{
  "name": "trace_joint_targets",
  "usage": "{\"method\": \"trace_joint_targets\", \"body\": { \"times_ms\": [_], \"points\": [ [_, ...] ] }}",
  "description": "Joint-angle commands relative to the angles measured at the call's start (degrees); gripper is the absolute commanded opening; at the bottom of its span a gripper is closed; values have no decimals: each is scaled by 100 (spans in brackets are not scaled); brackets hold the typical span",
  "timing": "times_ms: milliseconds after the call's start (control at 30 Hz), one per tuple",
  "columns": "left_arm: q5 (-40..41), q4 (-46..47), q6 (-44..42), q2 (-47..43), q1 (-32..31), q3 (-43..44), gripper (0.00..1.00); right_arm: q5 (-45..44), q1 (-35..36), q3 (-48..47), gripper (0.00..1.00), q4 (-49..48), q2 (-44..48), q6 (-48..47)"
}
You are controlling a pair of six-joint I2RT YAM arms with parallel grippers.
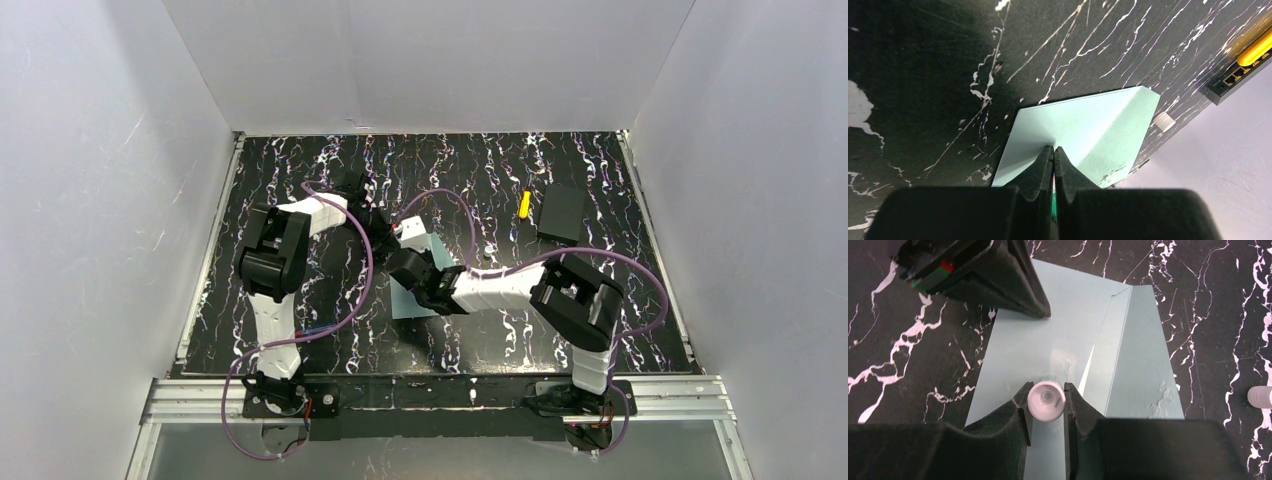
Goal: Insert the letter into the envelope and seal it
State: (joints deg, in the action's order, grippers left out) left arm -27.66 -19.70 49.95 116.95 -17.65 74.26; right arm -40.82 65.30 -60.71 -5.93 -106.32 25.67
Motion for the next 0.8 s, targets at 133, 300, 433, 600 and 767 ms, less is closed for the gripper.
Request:
{"method": "trace_joint_targets", "body": {
  "times_ms": [133,300,433,600,767],
  "points": [
    [903,-249,-276,452,-40,-202,0,216,-268,-19,1,1023,-293,69],
    [932,-253,-252,453,-37,-196,0,761,-268,228,1,1008,-24,172],
    [996,-258,-238,475,-39,-176,0,933,-69,554,1,1025,49,450],
    [1051,-292,-231,496,-39,-125,0,965,235,741,1,1132,182,749],
    [1065,-322,-238,474,-38,-109,0,809,340,656,1,1467,363,922]
  ]
}}
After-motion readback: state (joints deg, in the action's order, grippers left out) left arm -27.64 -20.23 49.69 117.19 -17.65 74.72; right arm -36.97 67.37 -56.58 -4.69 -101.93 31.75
